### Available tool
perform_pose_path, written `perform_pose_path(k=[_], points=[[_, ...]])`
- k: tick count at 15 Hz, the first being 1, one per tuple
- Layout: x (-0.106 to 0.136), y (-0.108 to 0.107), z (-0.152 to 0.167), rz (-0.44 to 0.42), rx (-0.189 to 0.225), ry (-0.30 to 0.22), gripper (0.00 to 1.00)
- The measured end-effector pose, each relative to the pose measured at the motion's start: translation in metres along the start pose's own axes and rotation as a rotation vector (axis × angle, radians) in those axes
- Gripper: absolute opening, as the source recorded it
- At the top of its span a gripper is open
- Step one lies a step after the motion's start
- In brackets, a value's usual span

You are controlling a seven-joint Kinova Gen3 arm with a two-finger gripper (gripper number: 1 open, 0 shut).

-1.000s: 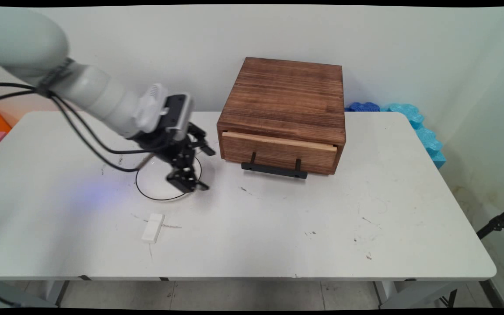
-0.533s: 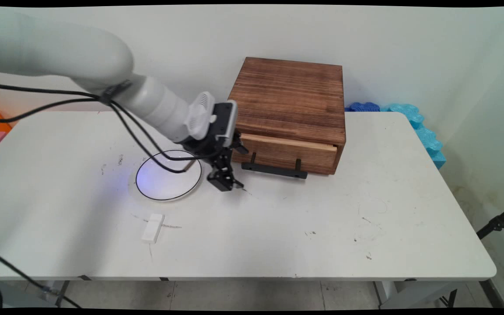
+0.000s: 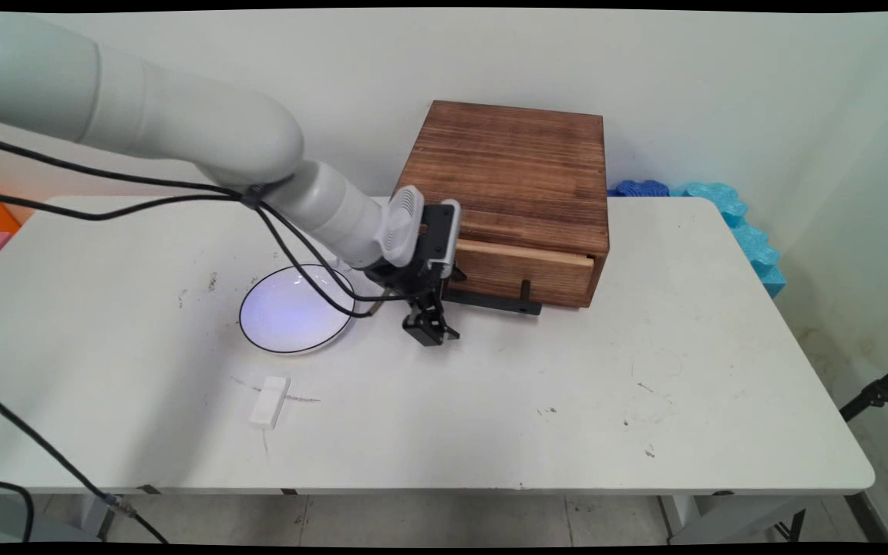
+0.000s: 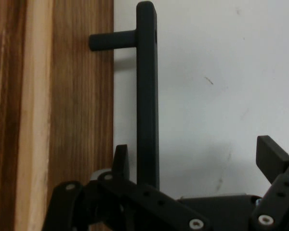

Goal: Open the drawer

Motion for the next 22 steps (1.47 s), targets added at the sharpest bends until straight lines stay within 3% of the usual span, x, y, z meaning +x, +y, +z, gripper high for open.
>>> perform_pose_path(k=[12,22], points=[[0.013,0.0,0.042,-0.022,-0.003,-0.021,1.0],[0.021,0.013,0.046,-0.049,-0.04,-0.033,1.0]])
